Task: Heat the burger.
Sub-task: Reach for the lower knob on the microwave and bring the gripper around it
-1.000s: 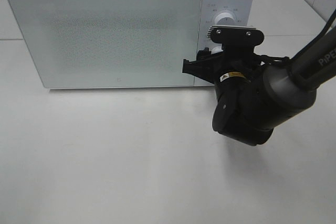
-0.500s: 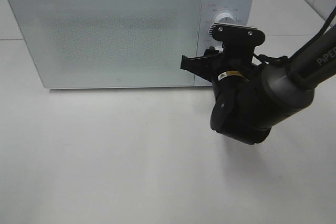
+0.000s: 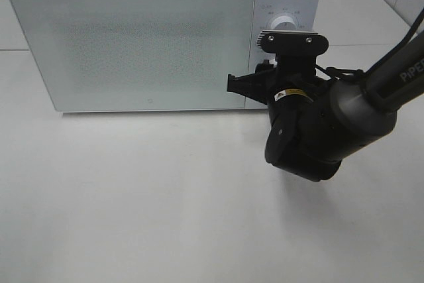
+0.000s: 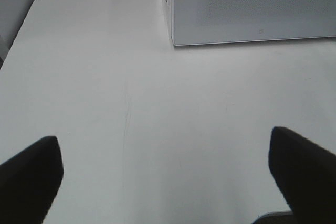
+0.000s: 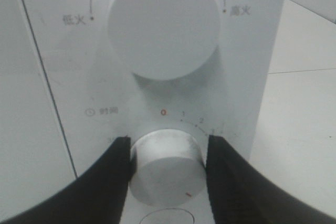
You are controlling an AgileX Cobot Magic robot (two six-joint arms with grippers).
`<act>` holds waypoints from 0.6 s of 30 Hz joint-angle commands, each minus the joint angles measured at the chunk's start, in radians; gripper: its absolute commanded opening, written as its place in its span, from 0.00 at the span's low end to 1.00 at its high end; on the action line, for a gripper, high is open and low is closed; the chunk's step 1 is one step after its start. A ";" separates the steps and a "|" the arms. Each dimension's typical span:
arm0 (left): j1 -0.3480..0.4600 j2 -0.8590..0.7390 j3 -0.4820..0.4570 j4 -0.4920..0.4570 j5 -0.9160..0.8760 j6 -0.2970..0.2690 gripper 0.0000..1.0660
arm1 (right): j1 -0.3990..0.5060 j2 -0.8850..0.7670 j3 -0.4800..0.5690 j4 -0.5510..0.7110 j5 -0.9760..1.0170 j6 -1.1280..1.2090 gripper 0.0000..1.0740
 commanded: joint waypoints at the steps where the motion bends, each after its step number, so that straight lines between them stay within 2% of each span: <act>1: 0.000 -0.017 0.002 -0.006 -0.015 -0.004 0.94 | -0.005 -0.003 -0.009 -0.017 0.024 -0.025 0.08; 11: 0.000 -0.017 0.002 -0.006 -0.015 -0.004 0.94 | -0.005 -0.003 -0.009 -0.043 0.038 0.007 0.07; 18: 0.000 -0.017 0.002 -0.006 -0.015 -0.004 0.94 | -0.005 -0.003 -0.009 -0.068 0.040 0.171 0.07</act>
